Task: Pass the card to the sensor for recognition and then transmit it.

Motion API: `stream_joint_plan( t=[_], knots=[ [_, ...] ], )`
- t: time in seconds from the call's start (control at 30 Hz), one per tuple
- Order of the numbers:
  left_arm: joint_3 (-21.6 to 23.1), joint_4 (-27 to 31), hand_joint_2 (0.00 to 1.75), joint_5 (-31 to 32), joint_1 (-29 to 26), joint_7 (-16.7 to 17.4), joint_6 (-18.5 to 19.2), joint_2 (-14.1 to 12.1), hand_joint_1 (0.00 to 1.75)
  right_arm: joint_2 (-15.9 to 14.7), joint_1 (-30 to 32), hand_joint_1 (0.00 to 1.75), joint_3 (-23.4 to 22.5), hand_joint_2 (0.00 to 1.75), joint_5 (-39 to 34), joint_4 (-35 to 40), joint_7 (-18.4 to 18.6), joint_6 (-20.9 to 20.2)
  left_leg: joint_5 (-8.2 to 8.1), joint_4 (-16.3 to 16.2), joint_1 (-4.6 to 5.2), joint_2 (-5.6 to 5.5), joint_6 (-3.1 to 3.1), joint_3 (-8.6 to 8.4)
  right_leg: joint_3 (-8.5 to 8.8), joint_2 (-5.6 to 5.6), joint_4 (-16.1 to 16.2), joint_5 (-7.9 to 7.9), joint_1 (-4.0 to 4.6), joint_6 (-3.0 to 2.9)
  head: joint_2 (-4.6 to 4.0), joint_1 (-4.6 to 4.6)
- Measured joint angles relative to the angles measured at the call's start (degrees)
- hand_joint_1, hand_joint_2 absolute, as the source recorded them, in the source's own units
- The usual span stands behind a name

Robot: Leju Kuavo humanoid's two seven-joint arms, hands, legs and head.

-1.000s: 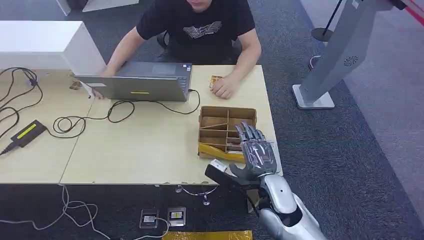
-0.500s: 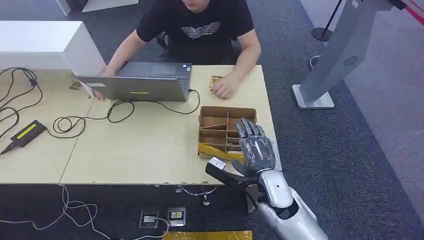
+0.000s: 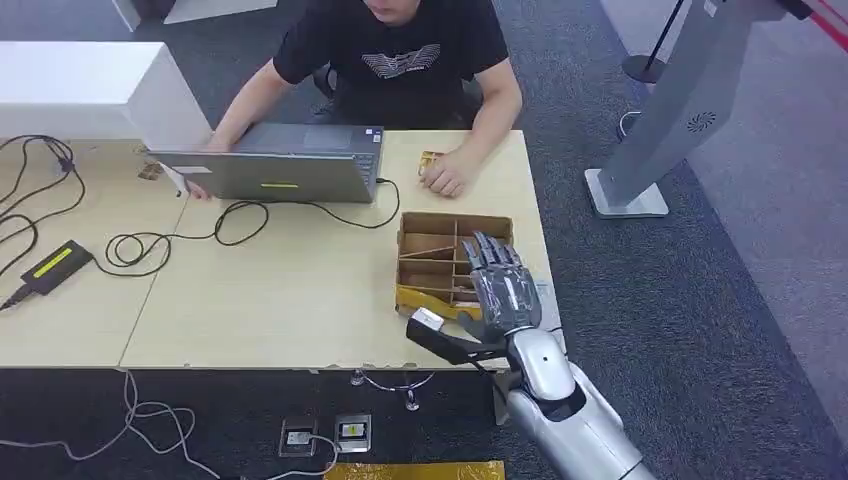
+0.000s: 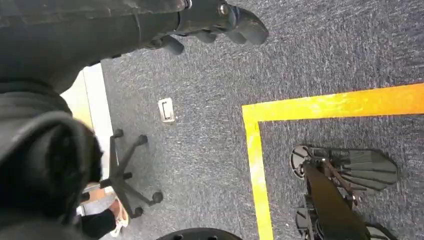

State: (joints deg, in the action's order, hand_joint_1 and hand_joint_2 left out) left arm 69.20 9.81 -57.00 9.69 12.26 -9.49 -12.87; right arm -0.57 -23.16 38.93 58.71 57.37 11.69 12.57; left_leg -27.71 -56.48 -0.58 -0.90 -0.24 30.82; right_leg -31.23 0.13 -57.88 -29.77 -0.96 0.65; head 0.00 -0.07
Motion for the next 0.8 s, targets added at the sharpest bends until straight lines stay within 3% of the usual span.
stream_joint_plan(
  t=[0.33,0.8],
  knots=[
    [0.0,0.0,0.00,0.1,0.0,0.0,0.2,0.2,0.00,0.9,-1.0,0.00,-0.7,1.75,1.3,-3.3,0.0,0.1,0.00,0.0,0.00,0.01,0.00,0.01,-0.02,0.00,0.0,0.00,0.00,0.00,0.00,0.00],
    [0.4,0.0,0.00,0.0,0.0,0.0,0.9,0.2,0.00,-0.1,-1.0,0.00,-3.1,1.75,3.6,-4.3,1.4,-0.9,0.00,0.0,0.00,0.01,0.00,-0.01,-0.02,0.00,0.0,0.00,0.00,0.00,0.00,0.02]
  ],
)
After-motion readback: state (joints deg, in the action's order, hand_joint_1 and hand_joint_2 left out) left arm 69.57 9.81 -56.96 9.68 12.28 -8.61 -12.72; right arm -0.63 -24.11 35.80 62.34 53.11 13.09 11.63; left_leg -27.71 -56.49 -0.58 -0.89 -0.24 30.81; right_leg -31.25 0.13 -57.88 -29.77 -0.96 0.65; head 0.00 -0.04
